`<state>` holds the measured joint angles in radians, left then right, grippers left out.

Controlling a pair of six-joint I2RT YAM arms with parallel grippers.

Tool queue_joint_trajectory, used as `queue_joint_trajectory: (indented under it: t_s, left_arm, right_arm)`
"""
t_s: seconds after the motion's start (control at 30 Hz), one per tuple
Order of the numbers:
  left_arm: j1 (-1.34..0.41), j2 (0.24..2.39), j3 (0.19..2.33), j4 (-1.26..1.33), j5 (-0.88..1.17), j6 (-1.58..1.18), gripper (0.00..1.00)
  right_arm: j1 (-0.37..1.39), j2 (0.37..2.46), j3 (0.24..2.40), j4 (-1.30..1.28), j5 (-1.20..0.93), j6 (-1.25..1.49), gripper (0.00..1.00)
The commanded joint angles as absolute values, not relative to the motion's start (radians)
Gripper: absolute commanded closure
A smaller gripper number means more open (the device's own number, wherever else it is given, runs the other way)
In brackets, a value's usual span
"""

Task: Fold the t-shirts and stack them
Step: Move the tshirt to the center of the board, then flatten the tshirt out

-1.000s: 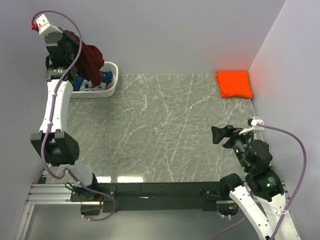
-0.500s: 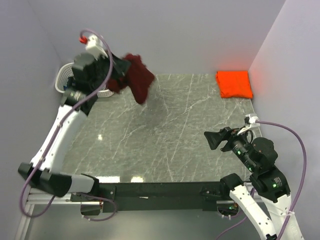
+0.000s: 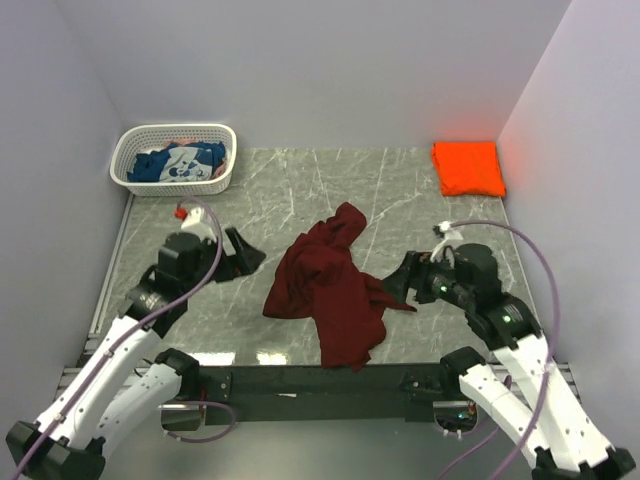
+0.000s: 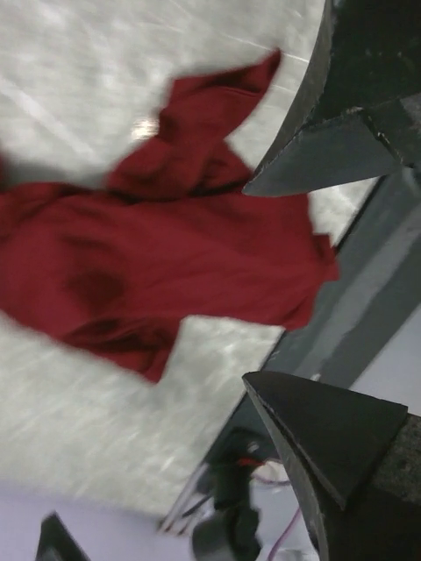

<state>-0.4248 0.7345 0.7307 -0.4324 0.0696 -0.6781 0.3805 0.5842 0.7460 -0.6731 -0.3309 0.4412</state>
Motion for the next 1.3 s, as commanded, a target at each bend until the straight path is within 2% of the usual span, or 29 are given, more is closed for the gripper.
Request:
queue_joint_trajectory:
  t_s: [0.0, 0.2, 0.37, 0.53, 0.8, 1.27]
  left_arm:
    - [-0.423, 0.678, 0.605, -0.450, 0.072, -0.765, 0.09]
    - [-0.434, 0.715, 0.460, -0.351, 0.167, -0.821, 0.15]
    - [-0.485, 0.862, 0.501, -0.313, 0.132, -0.796, 0.21]
    - [-0.615, 1.001, 0.586, -0.307, 0.029, -0.801, 0.26]
    - [-0.856, 1.193, 0.704, -0.374, -0.212, -0.834, 0.28]
    - [-0.992, 1.520, 0.859, -0.523, -0.452, -0.873, 0.28]
  right_arm:
    - [0.420, 0.664, 0.697, -0.652, -0.333, 0.463, 0.16]
    - [0.567, 0.845, 0.615, -0.559, -0.213, 0.518, 0.21]
    - [0.715, 0.985, 0.607, -0.493, -0.132, 0.590, 0.28]
    - [0.801, 1.112, 0.633, -0.457, -0.060, 0.636, 0.30]
    - [0.825, 1.189, 0.641, -0.462, -0.003, 0.661, 0.30]
    - [0.830, 1.207, 0.591, -0.457, 0.008, 0.669, 0.30]
